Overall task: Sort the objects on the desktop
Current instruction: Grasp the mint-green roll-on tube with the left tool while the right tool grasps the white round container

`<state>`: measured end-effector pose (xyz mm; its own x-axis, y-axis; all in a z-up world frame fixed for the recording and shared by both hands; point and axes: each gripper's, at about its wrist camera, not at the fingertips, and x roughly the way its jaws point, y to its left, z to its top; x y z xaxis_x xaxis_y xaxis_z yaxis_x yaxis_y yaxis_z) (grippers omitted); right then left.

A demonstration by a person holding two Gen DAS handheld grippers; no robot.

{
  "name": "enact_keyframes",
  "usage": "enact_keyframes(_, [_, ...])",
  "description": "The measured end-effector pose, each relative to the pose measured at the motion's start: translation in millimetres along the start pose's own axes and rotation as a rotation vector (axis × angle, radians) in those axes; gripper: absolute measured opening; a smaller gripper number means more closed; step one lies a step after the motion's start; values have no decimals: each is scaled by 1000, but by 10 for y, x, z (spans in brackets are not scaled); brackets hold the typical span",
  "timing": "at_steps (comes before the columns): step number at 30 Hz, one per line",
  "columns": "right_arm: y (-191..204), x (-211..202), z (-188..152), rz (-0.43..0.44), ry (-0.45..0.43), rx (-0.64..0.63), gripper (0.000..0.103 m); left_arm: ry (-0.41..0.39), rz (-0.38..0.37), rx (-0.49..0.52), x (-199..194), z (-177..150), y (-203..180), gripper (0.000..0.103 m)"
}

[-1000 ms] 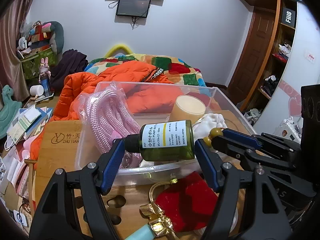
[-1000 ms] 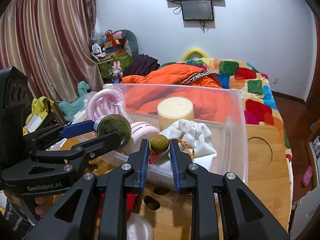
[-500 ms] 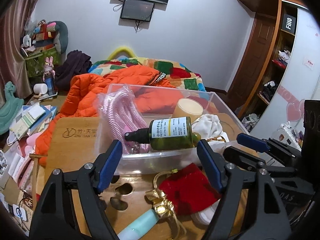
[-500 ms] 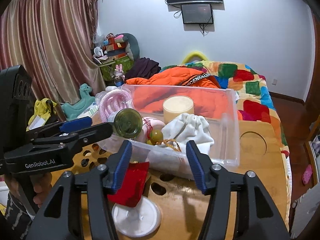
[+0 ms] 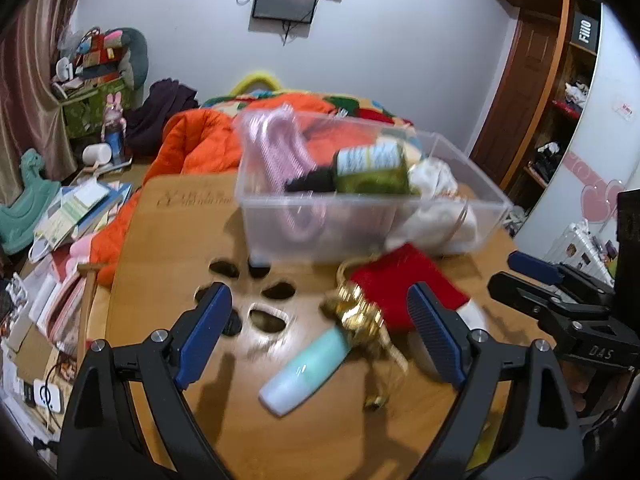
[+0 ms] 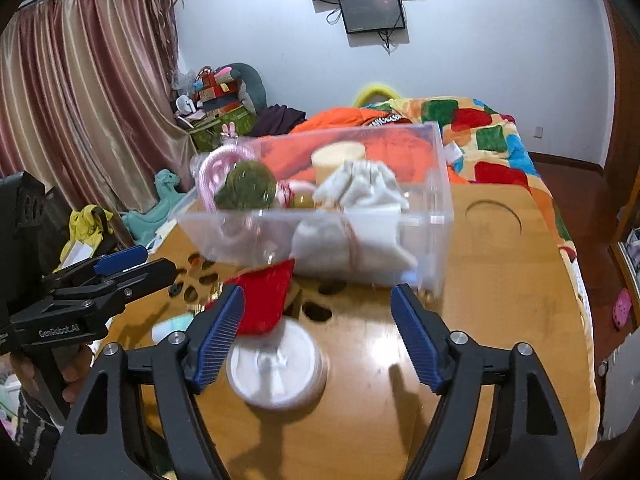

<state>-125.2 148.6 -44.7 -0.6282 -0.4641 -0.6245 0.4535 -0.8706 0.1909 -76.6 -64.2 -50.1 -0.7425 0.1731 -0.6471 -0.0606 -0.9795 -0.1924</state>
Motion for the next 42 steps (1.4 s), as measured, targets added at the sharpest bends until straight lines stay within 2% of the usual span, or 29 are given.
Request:
enact_keyframes(11, [194,97,-291,15,60,-50,76,44,70,46,37,-353,45,90])
enact_keyframes(16, [248,217,-376,7,105,-56,76,53,72,62,122,-409,33,89])
enact_keyframes(24, [284,367,-392,-30,128,-51,77,61,54,76,238,-422,21,72])
enact_keyframes(29, [292,394,-372,-43,109,-36,76,49,61,102,254,-438,-32,62])
enact_keyframes(34, [360,397,-415,-86,87,-88,76,32,92,136,246,-492,-91,50])
enact_keyframes(36, [392,393,-434,-106,75,-112,72,27,98,145,231,-507,-105,39])
enact_keyframes(38, [388,383,-446,-100,70,-123,64,16,116,149,224,-528,-111,35])
enact_keyframes(42, [377,358,-472,-92,60,-131,63,0,137,149,219,-559,-128,29])
